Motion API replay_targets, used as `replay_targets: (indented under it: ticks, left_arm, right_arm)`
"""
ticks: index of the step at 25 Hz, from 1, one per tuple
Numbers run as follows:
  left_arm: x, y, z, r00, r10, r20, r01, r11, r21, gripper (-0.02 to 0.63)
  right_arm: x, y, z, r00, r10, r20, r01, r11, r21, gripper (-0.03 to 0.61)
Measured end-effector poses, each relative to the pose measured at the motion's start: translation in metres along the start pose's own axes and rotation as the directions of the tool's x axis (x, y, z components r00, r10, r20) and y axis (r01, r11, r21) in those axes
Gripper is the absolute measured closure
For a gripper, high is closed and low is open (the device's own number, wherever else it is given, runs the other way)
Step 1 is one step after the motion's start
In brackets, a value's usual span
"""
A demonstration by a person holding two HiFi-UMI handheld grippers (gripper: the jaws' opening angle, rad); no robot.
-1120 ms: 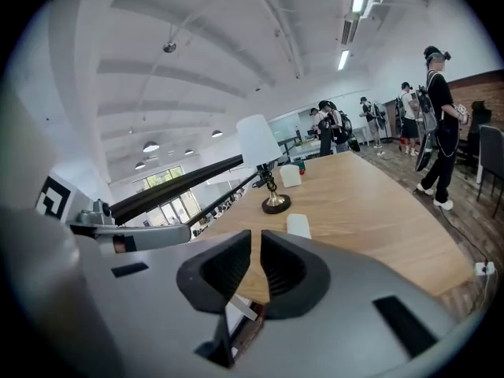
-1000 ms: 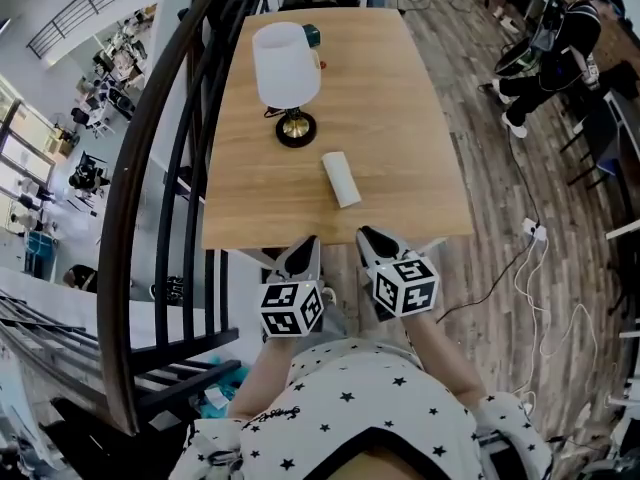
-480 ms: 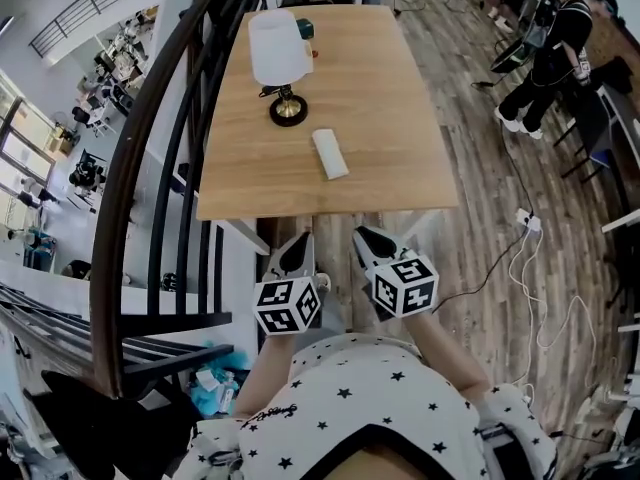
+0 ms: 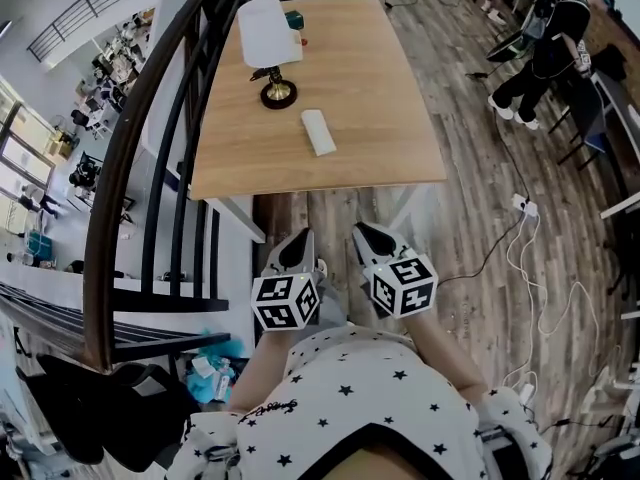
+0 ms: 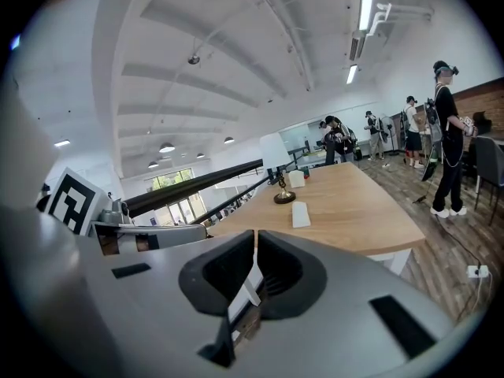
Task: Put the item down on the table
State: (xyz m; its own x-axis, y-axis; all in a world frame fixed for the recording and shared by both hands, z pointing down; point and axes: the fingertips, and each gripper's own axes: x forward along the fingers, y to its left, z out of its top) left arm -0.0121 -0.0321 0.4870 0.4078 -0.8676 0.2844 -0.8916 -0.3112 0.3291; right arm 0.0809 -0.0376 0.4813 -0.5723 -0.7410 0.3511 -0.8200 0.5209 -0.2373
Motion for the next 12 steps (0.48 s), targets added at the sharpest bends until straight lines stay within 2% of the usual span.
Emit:
replay_targets:
  ticks: [12]
  left_arm:
    - [-0.027,-0.025,-0.012,1.0,-0.019,0.012,0.019,1.0,0.009,0.601]
  right_arm:
    - [-0.037,0.008,-0.008,0.999,-0.015,0.036,0.017,0.999,-0.037,0.584]
